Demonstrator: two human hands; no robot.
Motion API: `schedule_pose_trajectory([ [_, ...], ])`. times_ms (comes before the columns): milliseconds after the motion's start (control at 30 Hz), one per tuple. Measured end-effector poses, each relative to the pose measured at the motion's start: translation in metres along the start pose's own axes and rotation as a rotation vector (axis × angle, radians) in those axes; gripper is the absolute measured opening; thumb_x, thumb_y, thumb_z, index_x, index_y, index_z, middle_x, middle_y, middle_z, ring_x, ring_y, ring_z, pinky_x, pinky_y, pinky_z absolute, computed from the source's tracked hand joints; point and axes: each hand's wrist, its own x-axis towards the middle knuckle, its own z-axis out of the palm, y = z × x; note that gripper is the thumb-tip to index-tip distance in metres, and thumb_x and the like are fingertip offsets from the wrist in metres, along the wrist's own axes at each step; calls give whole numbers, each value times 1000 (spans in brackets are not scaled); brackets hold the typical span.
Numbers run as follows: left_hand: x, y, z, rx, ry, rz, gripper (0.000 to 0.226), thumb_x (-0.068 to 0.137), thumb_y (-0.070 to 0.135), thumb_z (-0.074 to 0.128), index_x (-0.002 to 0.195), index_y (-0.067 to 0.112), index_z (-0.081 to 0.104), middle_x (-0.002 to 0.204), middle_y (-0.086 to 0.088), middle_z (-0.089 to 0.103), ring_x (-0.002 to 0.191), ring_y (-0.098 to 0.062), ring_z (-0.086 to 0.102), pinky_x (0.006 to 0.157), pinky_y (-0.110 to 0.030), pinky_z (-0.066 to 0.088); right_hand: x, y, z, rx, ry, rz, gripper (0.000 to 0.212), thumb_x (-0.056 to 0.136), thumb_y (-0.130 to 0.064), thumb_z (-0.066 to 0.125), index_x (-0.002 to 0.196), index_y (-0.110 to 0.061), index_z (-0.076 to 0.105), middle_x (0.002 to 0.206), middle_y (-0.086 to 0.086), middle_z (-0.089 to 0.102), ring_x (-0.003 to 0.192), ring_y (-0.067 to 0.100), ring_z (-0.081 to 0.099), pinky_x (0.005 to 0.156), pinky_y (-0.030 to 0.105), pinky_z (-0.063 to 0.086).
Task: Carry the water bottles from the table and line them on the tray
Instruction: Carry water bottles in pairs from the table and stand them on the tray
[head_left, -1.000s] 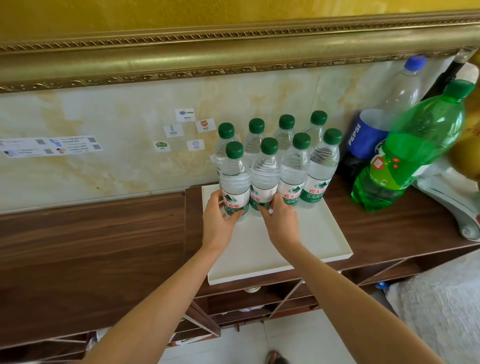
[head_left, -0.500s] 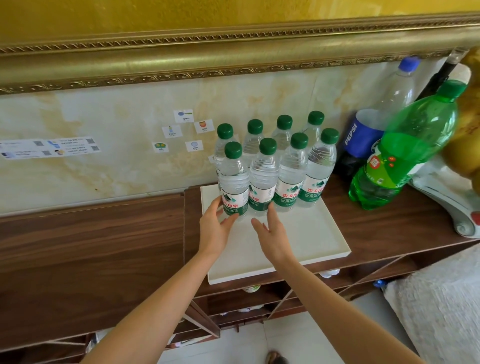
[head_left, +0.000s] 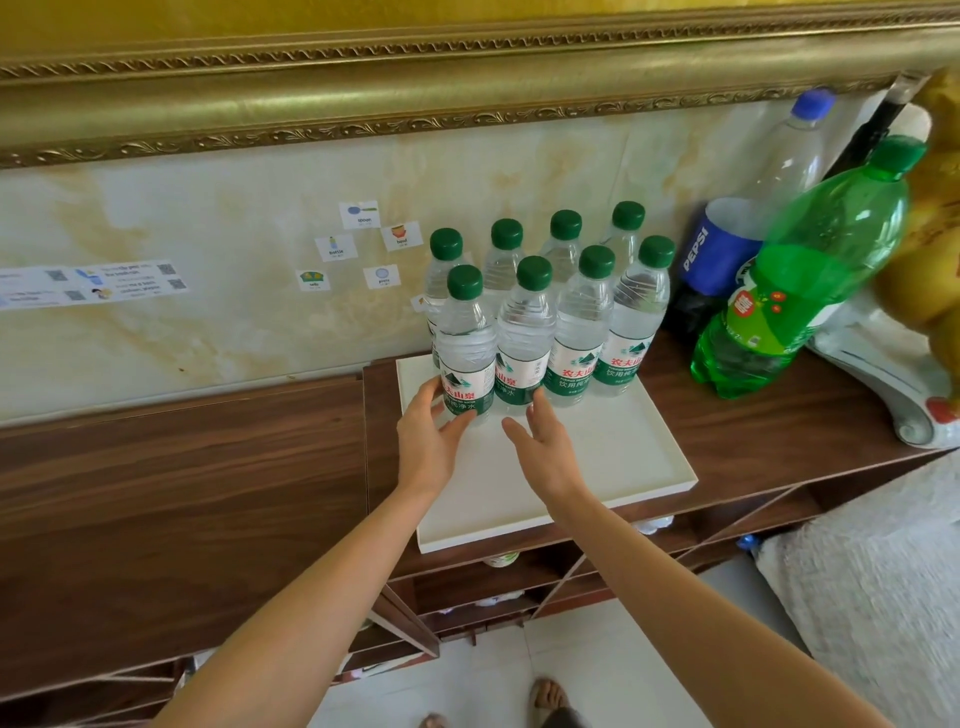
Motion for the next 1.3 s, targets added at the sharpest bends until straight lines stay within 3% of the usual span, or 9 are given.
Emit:
schedule_pose_trajectory([
  [167,2,0,-3,36,-26,-4,57,82,10,75,133,7,52,133,-8,60,120,-20,57,81,-1,42,0,-2,-5,-14,20,-13,64,97,-21,51,153,-22,19,156,-2,31,141,15,32,108,28,30],
  [267,4,-1,-11,73,-76,-15,54,82,13,75,132,9,53,133,-6,59,120,-20,57,87,-11,44,-4,-3,-11,-29,34,-38,53,98,-20,49,148,-18,32,150,0,42,135,18,42,112,37,35],
  [333,2,-2,-19,126,-90,-33,51,84,14,73,131,9,54,132,-6,59,119,-20,57,93,-21,43,-8,-1,-14,-45,62,-7,42,98,-23,49,139,-15,41,139,6,52,122,21,53,105,44,44],
  [433,-6,-6,-37,189,-46,-75,40,87,15,70,125,10,58,122,-4,64,113,-19,60,93,-21,44,-14,0,-16,-99,2,3,27,98,-24,48,123,-16,50,116,9,64,97,19,64,90,39,55],
  [600,-33,-4,-74,259,-11,-199,28,89,17,67,117,17,64,110,2,68,103,-10,62,92,-19,44,-15,-13,4,-339,-262,-201,18,97,-18,50,111,-13,60,105,4,68,94,19,65,86,33,54],
  [767,-97,-3,-133,312,89,-413,22,89,21,67,111,18,67,100,3,69,93,-8,65,75,-9,46,-20,-17,50,-550,-576,-468,12,95,-16,54,101,-13,64,95,2,70,84,15,63,77,24,48],
  [933,-196,2,-201,547,101,-614,26,91,16,58,116,13,65,110,-6,68,99,-21,64,88,-32,52,-51,-21,126,-726,-916,-637,10,92,-16,54,92,-13,64,87,5,70,83,22,65,81,39,52],
  [1067,-286,4,-253,635,232,-733,25,91,10,57,113,9,68,113,-8,69,103,-25,65,90,-30,49,-105,-24,200,-876,-1175,-815,11,92,-20,55,92,-11,61,90,7,68,86,26,64,80,41,52],
  [1300,-448,-19,-348,575,507,-979,27,94,18,55,121,15,62,119,-4,67,107,-21,64,96,-38,50,-263,-1,347,-993,-1441,-1112,16,92,-23,54,93,-9,60,97,11,68,95,31,62,84,40,48],
])
